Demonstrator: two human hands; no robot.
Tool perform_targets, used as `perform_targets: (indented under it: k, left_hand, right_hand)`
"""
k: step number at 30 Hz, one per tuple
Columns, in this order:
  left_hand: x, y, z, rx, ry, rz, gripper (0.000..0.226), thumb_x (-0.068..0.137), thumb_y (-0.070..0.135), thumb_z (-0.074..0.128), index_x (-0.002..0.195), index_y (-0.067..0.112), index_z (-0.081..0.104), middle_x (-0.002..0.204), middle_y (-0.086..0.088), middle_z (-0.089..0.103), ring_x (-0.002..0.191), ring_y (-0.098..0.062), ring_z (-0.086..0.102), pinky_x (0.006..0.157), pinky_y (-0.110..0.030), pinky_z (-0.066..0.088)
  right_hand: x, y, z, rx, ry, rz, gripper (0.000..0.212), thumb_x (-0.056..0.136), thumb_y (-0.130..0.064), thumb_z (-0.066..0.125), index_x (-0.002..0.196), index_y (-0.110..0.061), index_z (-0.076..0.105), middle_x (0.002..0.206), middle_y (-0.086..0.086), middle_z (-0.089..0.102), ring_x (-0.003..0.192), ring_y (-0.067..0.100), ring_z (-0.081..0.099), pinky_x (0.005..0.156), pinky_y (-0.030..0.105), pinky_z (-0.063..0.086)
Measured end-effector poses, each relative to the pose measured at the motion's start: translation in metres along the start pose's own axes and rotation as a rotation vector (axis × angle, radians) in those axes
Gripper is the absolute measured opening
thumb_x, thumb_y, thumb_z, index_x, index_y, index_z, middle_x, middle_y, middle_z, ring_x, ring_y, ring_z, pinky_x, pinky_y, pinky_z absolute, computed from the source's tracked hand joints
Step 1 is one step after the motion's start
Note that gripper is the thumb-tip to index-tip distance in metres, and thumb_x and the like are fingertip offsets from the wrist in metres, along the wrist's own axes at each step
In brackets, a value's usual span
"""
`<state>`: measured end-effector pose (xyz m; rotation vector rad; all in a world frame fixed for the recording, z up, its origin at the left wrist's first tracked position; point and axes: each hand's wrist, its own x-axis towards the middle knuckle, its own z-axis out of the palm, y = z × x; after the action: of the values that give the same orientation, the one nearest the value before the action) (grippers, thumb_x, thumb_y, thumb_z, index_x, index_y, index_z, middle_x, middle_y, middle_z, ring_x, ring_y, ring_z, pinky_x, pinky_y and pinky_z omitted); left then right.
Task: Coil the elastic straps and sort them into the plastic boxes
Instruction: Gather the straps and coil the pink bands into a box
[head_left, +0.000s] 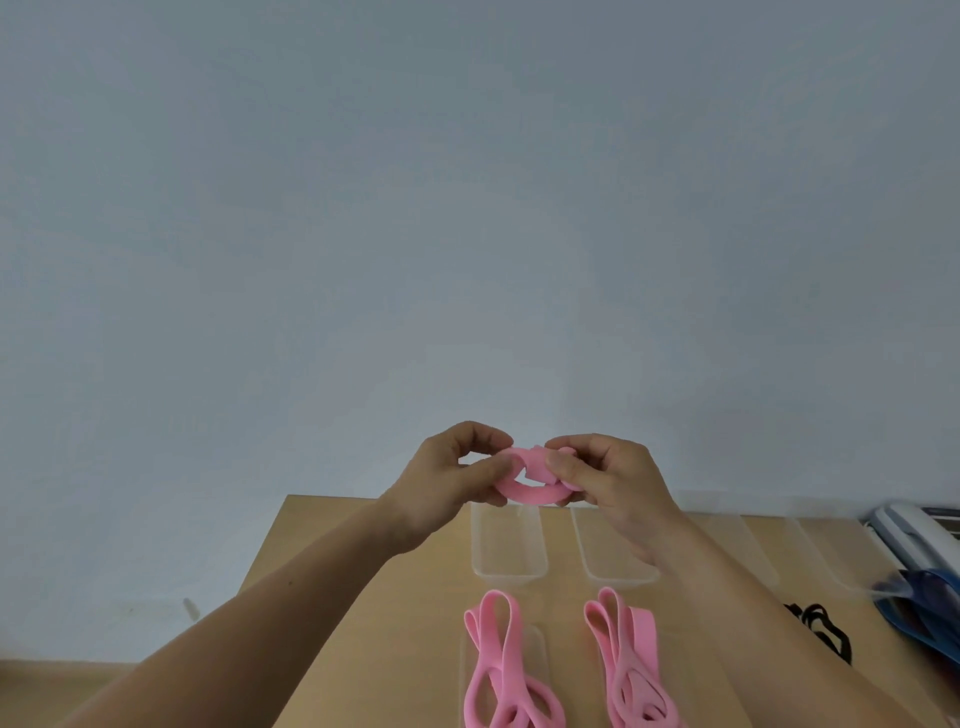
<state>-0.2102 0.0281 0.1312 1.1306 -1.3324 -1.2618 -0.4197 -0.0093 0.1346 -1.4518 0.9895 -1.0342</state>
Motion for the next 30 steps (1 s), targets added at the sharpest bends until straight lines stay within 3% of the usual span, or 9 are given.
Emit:
perform_targets:
  k: [2, 6, 12, 16, 20, 24, 30]
  left_hand:
    - [0.001, 0.006, 0.002, -0.019, -0.07, -0.094, 0.038, 0.085, 0.039, 0.066, 0.115, 0.016, 0.063, 0.112, -0.011, 0.069, 0.094, -0.032, 0.071, 0.08, -0.041, 0.059]
    - [0.003, 0.013, 0.007, 0.093, -0.189, -0.135, 0.033, 0.095, 0.037, 0.06, 0.111, 0.01, 0.071, 0.103, -0.013, 0.073, 0.082, -0.027, 0.072, 0.071, -0.032, 0.057]
    - [0.001, 0.008, -0.001, -0.053, -0.099, -0.146, 0.03, 0.098, 0.027, 0.059, 0.107, 0.002, 0.072, 0.089, -0.014, 0.072, 0.072, -0.023, 0.069, 0.062, -0.027, 0.054]
    - [-0.002, 0.01, 0.002, -0.12, -0.132, -0.182, 0.04, 0.095, 0.032, 0.06, 0.106, -0.006, 0.068, 0.078, -0.013, 0.069, 0.065, -0.021, 0.066, 0.057, -0.026, 0.054]
    - [-0.002, 0.012, 0.004, -0.214, -0.091, -0.239, 0.034, 0.097, 0.028, 0.058, 0.1, -0.005, 0.068, 0.069, -0.015, 0.068, 0.056, -0.019, 0.065, 0.053, -0.023, 0.054]
    - [-0.002, 0.011, 0.005, -0.23, -0.076, -0.258, 0.033, 0.098, 0.026, 0.058, 0.099, -0.005, 0.068, 0.068, -0.015, 0.068, 0.054, -0.018, 0.064, 0.052, -0.023, 0.054]
    - [0.0, 0.007, 0.002, -0.266, -0.051, -0.281, 0.034, 0.098, 0.028, 0.059, 0.1, -0.005, 0.068, 0.069, -0.017, 0.067, 0.056, -0.019, 0.065, 0.052, -0.022, 0.055]
  right_hand:
    - [-0.002, 0.0, 0.002, -0.039, -0.051, -0.02, 0.013, 0.083, -0.014, 0.077, 0.091, -0.024, 0.077, 0.087, 0.002, 0.075, 0.08, 0.021, 0.072, 0.067, 0.03, 0.059]
    - [-0.003, 0.0, 0.007, -0.137, -0.093, -0.061, 0.023, 0.077, -0.021, 0.083, 0.098, -0.027, 0.074, 0.094, -0.001, 0.075, 0.087, 0.018, 0.072, 0.073, 0.031, 0.061]
    - [-0.005, -0.003, -0.01, -0.005, -0.174, -0.007, 0.022, 0.093, -0.01, 0.065, 0.111, -0.021, 0.071, 0.107, 0.002, 0.075, 0.098, 0.021, 0.072, 0.084, 0.029, 0.058]
    - [-0.007, -0.004, -0.011, 0.015, -0.149, -0.029, 0.023, 0.087, -0.005, 0.071, 0.098, -0.024, 0.077, 0.098, 0.005, 0.077, 0.086, 0.022, 0.074, 0.076, 0.024, 0.056]
    - [-0.007, -0.001, -0.007, 0.038, -0.068, -0.069, 0.019, 0.071, -0.027, 0.082, 0.09, -0.024, 0.077, 0.087, 0.005, 0.076, 0.07, 0.021, 0.071, 0.071, 0.024, 0.056]
    - [-0.005, 0.007, -0.002, 0.021, -0.027, -0.108, 0.011, 0.082, -0.016, 0.078, 0.085, -0.024, 0.072, 0.081, 0.005, 0.073, 0.067, 0.02, 0.069, 0.069, 0.024, 0.054]
    - [-0.004, 0.014, 0.007, -0.094, 0.06, -0.216, 0.021, 0.087, -0.01, 0.072, 0.082, -0.03, 0.068, 0.072, 0.005, 0.072, 0.062, 0.019, 0.069, 0.065, 0.022, 0.055]
